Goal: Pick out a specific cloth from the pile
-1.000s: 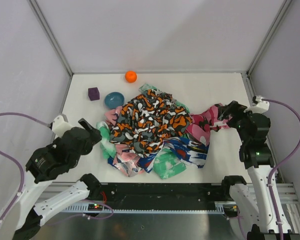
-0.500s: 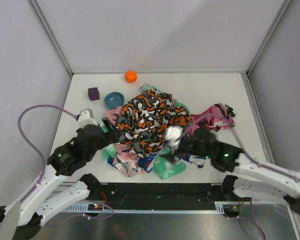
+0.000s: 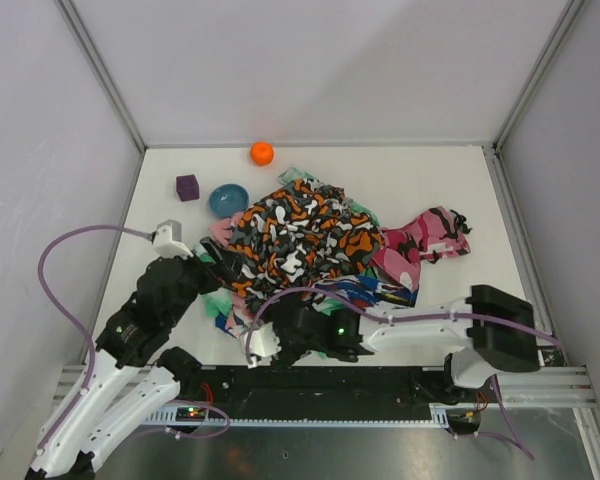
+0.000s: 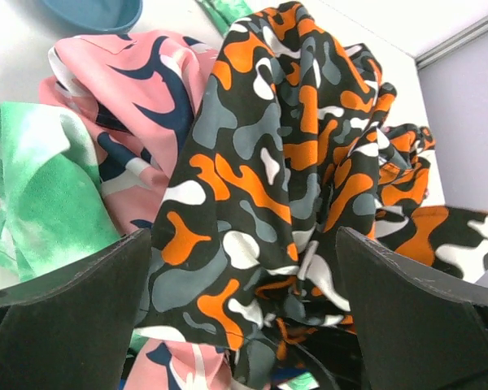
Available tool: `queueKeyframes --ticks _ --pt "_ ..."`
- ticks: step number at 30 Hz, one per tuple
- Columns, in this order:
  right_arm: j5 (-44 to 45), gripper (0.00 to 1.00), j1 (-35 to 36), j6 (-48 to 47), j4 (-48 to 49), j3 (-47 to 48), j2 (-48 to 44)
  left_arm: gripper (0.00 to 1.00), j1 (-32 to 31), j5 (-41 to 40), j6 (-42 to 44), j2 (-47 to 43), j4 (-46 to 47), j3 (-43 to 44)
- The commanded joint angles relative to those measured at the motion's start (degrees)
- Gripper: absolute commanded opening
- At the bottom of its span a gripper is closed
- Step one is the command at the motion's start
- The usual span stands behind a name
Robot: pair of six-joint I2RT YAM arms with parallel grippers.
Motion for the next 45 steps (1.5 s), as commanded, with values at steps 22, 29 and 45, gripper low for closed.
queueKeyframes --ticks 22,29,45 --pt "20.93 0.0 -5.97 14.63 17.38 6.2 1.39 0.99 0.64 -2.81 -3.53 -9.23 -4.01 1.35" --pt "18.45 0.0 -15.39 27.26 23.95 6.24 -15.46 1.0 0.65 -0.09 -2.81 -13.47 -4.26 1.98" --pt "-1.38 0.0 -61.33 66.97 1.48 5.88 3.46 1.0 0.4 17.09 -0.69 1.04 -3.34 2.18"
